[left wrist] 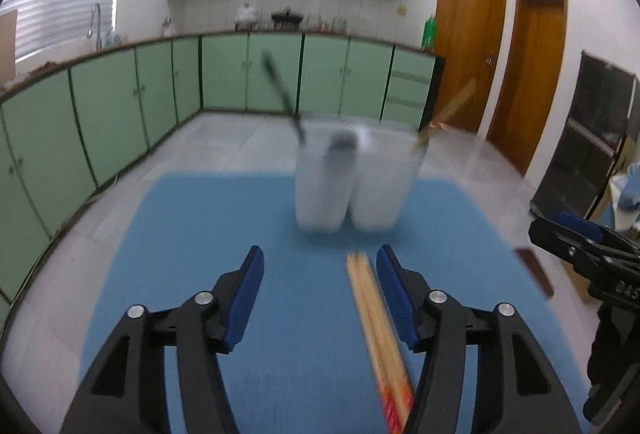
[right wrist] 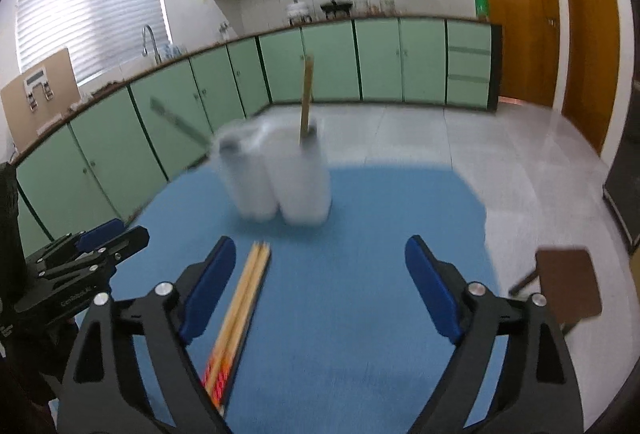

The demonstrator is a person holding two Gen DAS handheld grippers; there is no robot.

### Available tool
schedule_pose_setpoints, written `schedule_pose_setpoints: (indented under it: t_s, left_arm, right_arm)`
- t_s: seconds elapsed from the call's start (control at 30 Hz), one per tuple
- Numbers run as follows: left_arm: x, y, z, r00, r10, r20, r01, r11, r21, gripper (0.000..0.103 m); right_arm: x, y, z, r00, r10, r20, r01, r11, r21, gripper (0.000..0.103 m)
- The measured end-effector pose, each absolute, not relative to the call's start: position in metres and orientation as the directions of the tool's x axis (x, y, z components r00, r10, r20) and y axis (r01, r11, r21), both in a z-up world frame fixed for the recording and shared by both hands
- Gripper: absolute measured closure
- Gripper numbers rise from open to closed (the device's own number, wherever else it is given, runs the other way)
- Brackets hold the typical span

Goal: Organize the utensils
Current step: 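Open both grippers and move them back over the remaining chopsticks, then grasp a black chopstick with the right gripper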

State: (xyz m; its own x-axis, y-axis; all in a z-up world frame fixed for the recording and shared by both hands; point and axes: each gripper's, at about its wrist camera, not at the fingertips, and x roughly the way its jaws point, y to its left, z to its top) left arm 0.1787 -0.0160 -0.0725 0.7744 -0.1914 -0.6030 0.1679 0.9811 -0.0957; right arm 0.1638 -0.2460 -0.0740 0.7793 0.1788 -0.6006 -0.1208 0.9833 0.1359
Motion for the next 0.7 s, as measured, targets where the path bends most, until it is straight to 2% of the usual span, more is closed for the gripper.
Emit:
schedule_pose_setpoints:
  t_s: [0.23,0.5,0.7]
  left_arm:
    - [0.152,-0.01,-0.13,0.684,-0.146,-0.715,0.147,0.987,-0.06,0.044]
    - [0.133,-0.013,-0.151,0.645,-0.121,-0.755,0.139,0.989,-0.041,0.044]
    - [0.128,-0.011,-0.152,0.641,-0.11,-0.759,0.117,0.992,-0.045,0.043]
  right_arm:
    - [0.127,-0.217,-0.138,0.674,0.181,-0.716,-0.127,0.984,0.129,0.017]
    - [0.109,-0.187,-0.16,0.61,0.203,-0.766,-0.174,0.977,0.12,0.02]
    - [0.103,-0.174,-0.167,0.583,0.181,-0.792,-0.207,0.976,0.071,0.033]
